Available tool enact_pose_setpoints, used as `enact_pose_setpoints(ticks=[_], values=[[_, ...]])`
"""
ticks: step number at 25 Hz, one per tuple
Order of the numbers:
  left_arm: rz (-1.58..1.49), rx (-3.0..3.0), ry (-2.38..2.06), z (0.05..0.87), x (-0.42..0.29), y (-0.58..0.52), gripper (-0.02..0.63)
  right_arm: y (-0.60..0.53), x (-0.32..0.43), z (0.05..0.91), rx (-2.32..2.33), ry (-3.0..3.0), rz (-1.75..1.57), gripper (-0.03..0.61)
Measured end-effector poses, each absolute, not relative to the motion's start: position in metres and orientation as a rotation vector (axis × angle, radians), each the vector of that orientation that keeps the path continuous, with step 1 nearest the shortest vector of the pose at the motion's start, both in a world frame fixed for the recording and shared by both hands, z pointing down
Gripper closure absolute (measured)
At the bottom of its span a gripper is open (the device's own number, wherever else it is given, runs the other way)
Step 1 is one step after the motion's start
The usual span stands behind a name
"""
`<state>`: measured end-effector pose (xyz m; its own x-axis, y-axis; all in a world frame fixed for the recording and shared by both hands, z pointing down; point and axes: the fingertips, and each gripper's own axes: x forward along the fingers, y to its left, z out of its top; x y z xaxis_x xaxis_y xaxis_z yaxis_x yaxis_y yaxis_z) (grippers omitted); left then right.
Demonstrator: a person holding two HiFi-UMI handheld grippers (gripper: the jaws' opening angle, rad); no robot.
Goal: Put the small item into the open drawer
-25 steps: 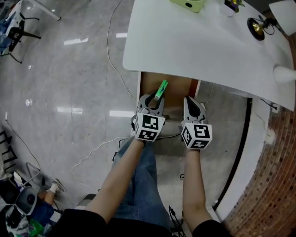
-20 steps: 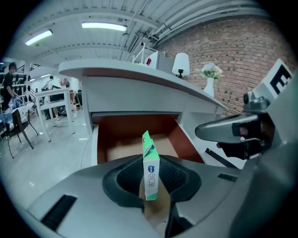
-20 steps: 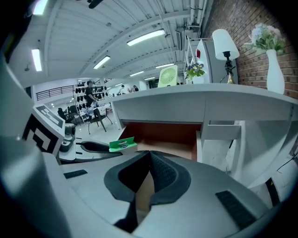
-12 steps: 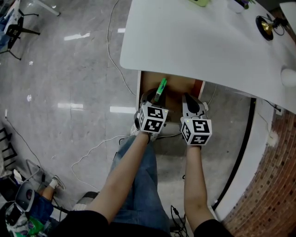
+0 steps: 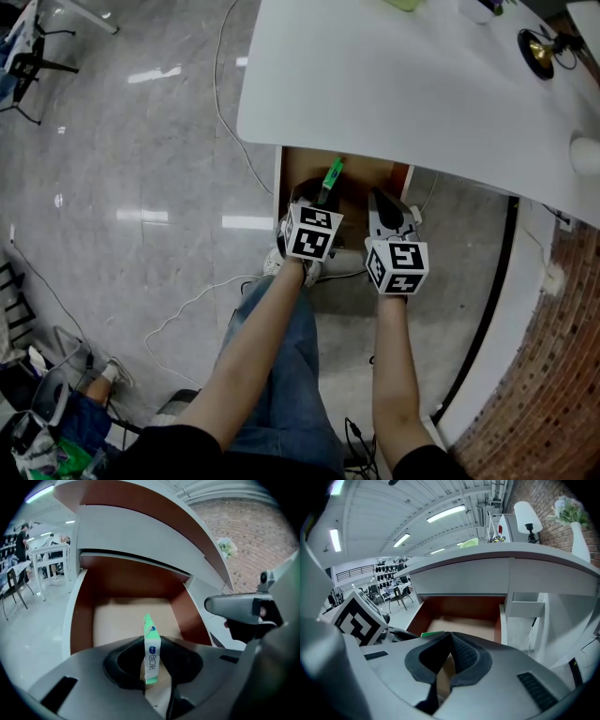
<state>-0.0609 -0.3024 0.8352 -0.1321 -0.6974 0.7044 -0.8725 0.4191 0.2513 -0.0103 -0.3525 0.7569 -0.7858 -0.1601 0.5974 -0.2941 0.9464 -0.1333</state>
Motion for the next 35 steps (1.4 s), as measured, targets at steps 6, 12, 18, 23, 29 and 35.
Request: enact_pose_setpoints(ticks=[6,12,18,23,29,35], values=[[0.316,1.321,-1.872,0.840,-0.059,-0.303,0.508,-0.357,-0.007,0.756,0.332,-2.484,0.292,0.577],[0.450,1.296,-1.901,0.845,-0.066,-0.301,0.480,-0.355,-0.008,0.756,0.328,-2.485,0.297,0.577],[0.468,1.330,-1.946,0.837,-0.073,-0.305,0.360,-0.355,-0.010,0.754,0.329,-2.493,0.301,0.577],[0.436,1.354,-1.981,0.827,-0.075,-0.308,0.348,-0.358,-0.010,0.751,0.343,-2.505,0.310,0.577],[0.395,1.390,-2.029,0.797,-0.075,-0.309,0.350,-0.358,-0.006,0.740,0.367,-2.511,0.321,0.577],[0.332,1.445,-2.070,0.720,-0.065,-0.289,0.467,-0.350,0.005,0.695,0.418,-2.536,0.336,0.577]])
